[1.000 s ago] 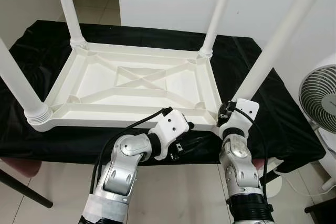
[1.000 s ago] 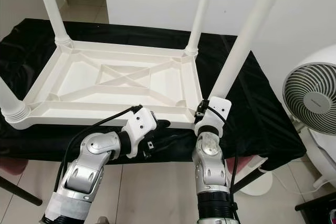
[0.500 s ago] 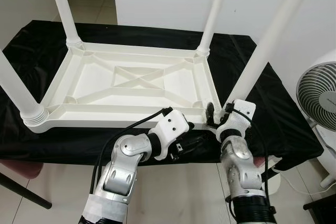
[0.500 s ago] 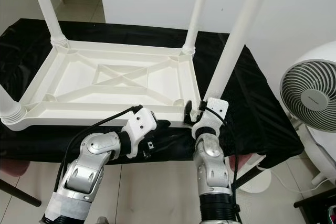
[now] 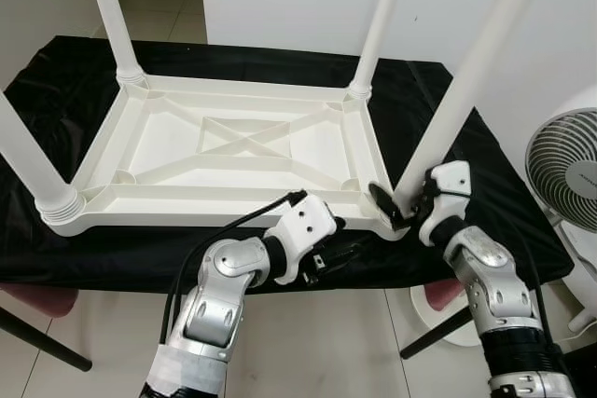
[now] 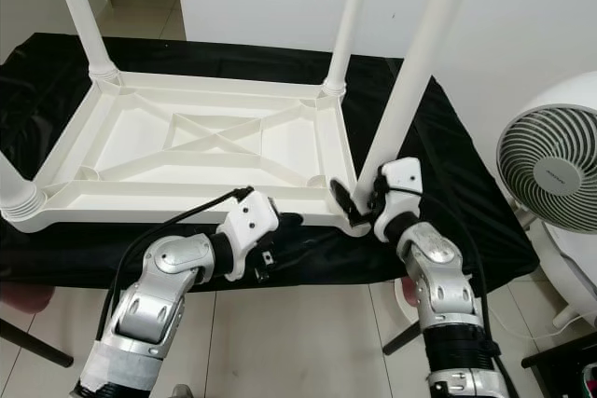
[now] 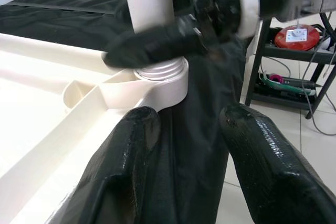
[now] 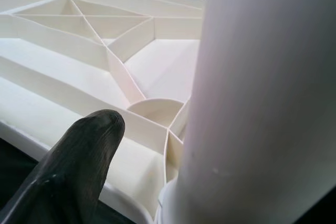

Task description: Building children table

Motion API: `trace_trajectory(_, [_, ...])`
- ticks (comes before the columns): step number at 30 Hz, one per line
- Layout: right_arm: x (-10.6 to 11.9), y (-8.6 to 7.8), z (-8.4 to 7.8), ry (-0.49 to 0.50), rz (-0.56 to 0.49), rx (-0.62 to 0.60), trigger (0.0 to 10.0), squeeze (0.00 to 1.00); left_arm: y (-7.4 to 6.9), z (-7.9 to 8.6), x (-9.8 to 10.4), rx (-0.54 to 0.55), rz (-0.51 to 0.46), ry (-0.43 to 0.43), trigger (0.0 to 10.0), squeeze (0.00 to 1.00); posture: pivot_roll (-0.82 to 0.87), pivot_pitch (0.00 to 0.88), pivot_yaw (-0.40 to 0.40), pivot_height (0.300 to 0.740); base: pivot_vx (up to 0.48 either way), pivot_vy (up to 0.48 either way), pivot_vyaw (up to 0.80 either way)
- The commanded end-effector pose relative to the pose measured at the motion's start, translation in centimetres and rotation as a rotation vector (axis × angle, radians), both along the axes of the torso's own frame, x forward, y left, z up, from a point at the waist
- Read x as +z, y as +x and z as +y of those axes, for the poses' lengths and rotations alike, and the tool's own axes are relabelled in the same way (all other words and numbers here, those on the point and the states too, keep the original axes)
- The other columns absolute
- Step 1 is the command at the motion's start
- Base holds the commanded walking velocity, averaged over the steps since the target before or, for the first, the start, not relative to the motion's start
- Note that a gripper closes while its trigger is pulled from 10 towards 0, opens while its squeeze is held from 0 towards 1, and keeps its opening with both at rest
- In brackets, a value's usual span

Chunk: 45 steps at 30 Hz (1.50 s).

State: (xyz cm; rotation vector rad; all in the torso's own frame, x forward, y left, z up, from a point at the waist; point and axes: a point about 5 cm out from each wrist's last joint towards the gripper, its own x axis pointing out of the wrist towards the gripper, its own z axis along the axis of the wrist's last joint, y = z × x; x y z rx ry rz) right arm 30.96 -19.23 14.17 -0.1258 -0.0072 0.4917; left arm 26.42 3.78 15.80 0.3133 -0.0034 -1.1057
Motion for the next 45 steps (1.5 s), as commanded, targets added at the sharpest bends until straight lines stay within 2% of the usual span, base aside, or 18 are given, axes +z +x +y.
trace_trajectory(1, [0.0, 0.0, 0.0, -0.006, 0.000, 0.018, 10.0, 0.00, 0.7, -0.5, 0.5, 0.207, -0.029, -0.083, 10.0, 0.00, 0.10, 0.034, -0.065, 0.740, 0.000, 0.000, 0.00])
trace_trajectory(3, [-0.9, -0.2, -0.1, -0.031, 0.049, 0.096, 10.0, 0.00, 0.7, -0.5, 0.5, 0.209, -0.030, -0.084, 10.0, 0.00, 0.10, 0.033, -0.064, 0.740, 0.000, 0.000, 0.00])
trace_trajectory(7, [-1.4, -0.1, -0.4, -0.043, 0.072, 0.110, 10.0, 0.00, 0.7, -0.5, 0.5, 0.208, -0.031, -0.084, 10.0, 0.00, 0.10, 0.033, -0.064, 0.740, 0.000, 0.000, 0.00])
trace_trajectory(9, [-2.1, 0.1, -1.0, -0.061, 0.095, 0.117, 10.0, 0.00, 0.7, -0.5, 0.5, 0.207, -0.031, -0.081, 10.0, 0.00, 0.10, 0.033, -0.063, 0.740, 0.000, 0.000, 0.00])
trace_trajectory(10, [-2.2, 0.3, -1.5, -0.063, 0.098, 0.109, 4.2, 0.00, 0.7, -0.5, 0.5, 0.206, -0.032, -0.080, 10.0, 0.00, 0.10, 0.033, -0.060, 0.740, 0.000, 0.000, 0.00])
trace_trajectory(12, [-2.2, 0.3, -1.7, -0.063, 0.098, 0.104, 4.2, 0.00, 0.7, -0.5, 0.5, 0.206, -0.032, -0.079, 10.0, 0.00, 0.10, 0.033, -0.060, 0.740, 0.000, 0.000, 0.00])
trace_trajectory(13, [-2.3, 0.4, -1.9, -0.050, 0.106, 0.100, 0.0, 0.00, 0.7, -0.4, 0.5, 0.206, -0.032, -0.078, 10.0, 0.00, 0.10, 0.034, -0.059, 0.740, 0.000, 0.000, 0.00])
trace_trajectory(26, [-3.0, 0.0, -2.2, -0.020, 0.124, 0.104, 0.0, 0.00, 0.5, -0.5, 0.5, 0.199, -0.030, -0.080, 10.0, 0.00, 0.10, 0.038, -0.057, 0.740, 0.000, 0.000, 0.00])
trace_trajectory(27, [-3.1, 0.0, -2.1, -0.013, 0.123, 0.091, 10.0, 0.00, 0.5, -0.6, 0.5, 0.198, -0.029, -0.080, 10.0, 0.00, 0.10, 0.038, -0.058, 0.740, 0.000, 0.000, 0.00])
trace_trajectory(34, [-3.2, 0.2, -1.4, 0.062, 0.093, -0.042, 10.0, 0.00, 0.3, -0.6, 0.3, 0.199, -0.023, -0.080, 10.0, 0.00, 0.09, 0.046, -0.065, 0.740, 0.000, 0.000, 0.00])
trace_trajectory(41, [-3.0, -0.1, -0.1, 0.170, 0.025, -0.292, 10.0, 0.00, 0.2, -0.6, 0.2, 0.203, -0.017, -0.079, 10.0, 0.00, 0.10, 0.046, -0.071, 0.740, 0.000, 0.000, 0.00])
trace_trajectory(43, [-3.0, -0.1, -0.1, 0.170, 0.025, -0.292, 10.0, 0.00, 0.2, -0.6, 0.2, 0.203, -0.017, -0.079, 10.0, 0.00, 0.10, 0.046, -0.071, 0.740, 0.000, 0.000, 0.00])
trace_trajectory(44, [-3.1, -0.1, -0.1, 0.211, 0.027, -0.426, 10.0, 0.00, 0.2, -0.5, 0.1, 0.203, -0.017, -0.076, 10.0, 0.00, 0.10, 0.041, -0.072, 0.740, 0.000, 0.000, 0.00])
trace_trajectory(45, [-3.1, -0.1, -0.1, 0.211, 0.027, -0.426, 10.0, 0.00, 0.2, -0.5, 0.1, 0.203, -0.017, -0.076, 10.0, 0.00, 0.10, 0.041, -0.072, 0.740, 0.000, 0.000, 0.00])
